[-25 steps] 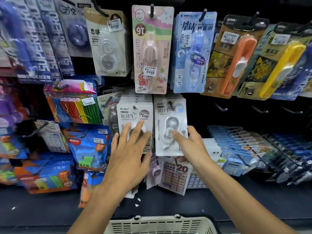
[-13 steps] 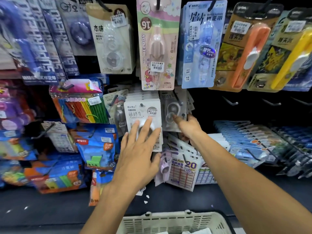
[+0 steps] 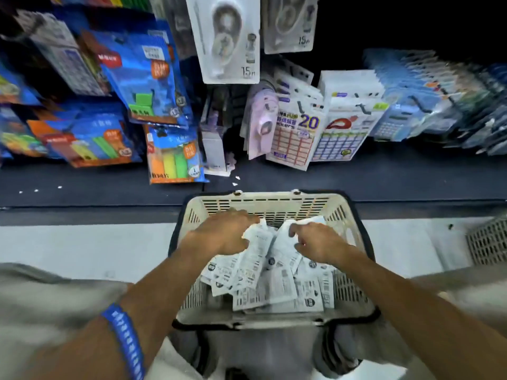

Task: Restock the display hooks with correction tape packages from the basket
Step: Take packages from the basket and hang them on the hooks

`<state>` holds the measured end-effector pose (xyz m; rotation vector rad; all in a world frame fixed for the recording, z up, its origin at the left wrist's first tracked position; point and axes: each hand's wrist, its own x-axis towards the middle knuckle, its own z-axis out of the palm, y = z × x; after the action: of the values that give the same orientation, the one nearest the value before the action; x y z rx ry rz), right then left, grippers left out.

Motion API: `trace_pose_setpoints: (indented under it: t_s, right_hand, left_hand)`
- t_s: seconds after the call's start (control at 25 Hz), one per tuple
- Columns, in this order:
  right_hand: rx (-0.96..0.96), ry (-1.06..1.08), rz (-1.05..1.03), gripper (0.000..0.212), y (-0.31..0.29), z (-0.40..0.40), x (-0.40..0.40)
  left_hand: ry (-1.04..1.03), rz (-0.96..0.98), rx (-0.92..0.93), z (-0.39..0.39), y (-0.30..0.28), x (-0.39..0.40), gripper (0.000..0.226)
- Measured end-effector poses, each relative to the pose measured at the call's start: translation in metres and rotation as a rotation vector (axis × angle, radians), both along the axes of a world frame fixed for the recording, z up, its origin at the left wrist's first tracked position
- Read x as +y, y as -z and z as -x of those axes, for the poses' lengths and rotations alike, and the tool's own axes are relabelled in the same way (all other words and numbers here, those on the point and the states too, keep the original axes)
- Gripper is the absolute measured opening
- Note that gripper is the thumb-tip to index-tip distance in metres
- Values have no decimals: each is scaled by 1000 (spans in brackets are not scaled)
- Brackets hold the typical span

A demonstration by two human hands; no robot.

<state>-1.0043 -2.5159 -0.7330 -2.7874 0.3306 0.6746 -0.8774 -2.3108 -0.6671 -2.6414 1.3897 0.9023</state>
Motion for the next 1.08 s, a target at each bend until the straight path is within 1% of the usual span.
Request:
trace_pose_setpoints:
  t_s: [0.04,0.08,0.12,0.2,0.24,0.32,0.36,0.4,0.44,0.48,0.56,0.6,0.64,0.68,0.72,0.76,0.8,0.84,0.88,0.92,0.96,1.0,1.04,1.08]
  right_hand:
    - [99,-143,53,40,14,14,5]
    - [158,-239,60,49,27,26,11]
    - [194,-322,60,59,38,36,18]
    - [235,-479,98,68,61,45,37]
    - [228,-513,126,67,70,44,47]
    - [145,-482,112,53,77,34,56]
    - [93,-416,65,42,75,25,55]
    - [66,-317,-17,30,70,18,51]
    - [66,-208,-133,23,64,10,41]
    - [76,-75,-258,22,55,2,27]
    - [58,251,-513,22,37,-4,-9]
    - [32,434,-666,20,28,-3,-27]
    - [8,608,-841,19,21,1,-40]
    - [-9,759,-1021,19,16,5,-47]
    - [-16,866,-1173,19,14,8,-47]
    - [-9,902,-1272,20,14,8,-40]
    - [6,862,-1308,20,15,4,-27]
    - [23,784,-1309,20,17,-3,-9]
    - [53,697,-1304,22,20,-10,9]
    - [95,623,-1287,26,24,-13,25]
    - [153,561,-1235,35,29,-13,34]
    - [232,469,-1112,48,35,-9,37]
    - [337,306,-893,62,43,1,36]
    - [433,67,-581,75,51,14,32]
  left_hand:
    - [-87,-80,93,12,27,17,59]
    - [-194,-126,178,25,50,33,59]
    - [-285,-164,249,38,70,45,58]
    - [-365,-208,362,56,97,54,58]
    - [-400,-192,407,59,105,54,57]
    - [-577,-85,505,54,109,49,51]
    - [-696,-7,541,49,109,45,47]
    - [-817,85,558,44,106,42,42]
    - [-931,183,554,41,102,38,39]
    - [-1028,282,529,40,98,34,40]
    - [-1244,515,483,39,94,28,52]
    - [-1371,624,516,38,94,25,58]
    - [-1464,695,605,37,95,24,67]
    - [-1500,723,736,36,94,23,77]
    - [-1493,729,896,38,93,20,86]
    - [-1457,758,1042,41,90,16,90]
    - [-1425,819,1135,44,90,11,86]
    - [-1438,897,1174,46,88,5,76]
    - [-1507,944,1156,47,87,1,66]
    - [-1597,965,1107,47,87,-2,58]
    - [-1670,974,1049,45,88,-2,53]
    - [-1707,976,1008,44,91,-1,49]
    - [-1720,970,982,42,92,2,44]
    - [-1728,952,967,41,93,5,40]
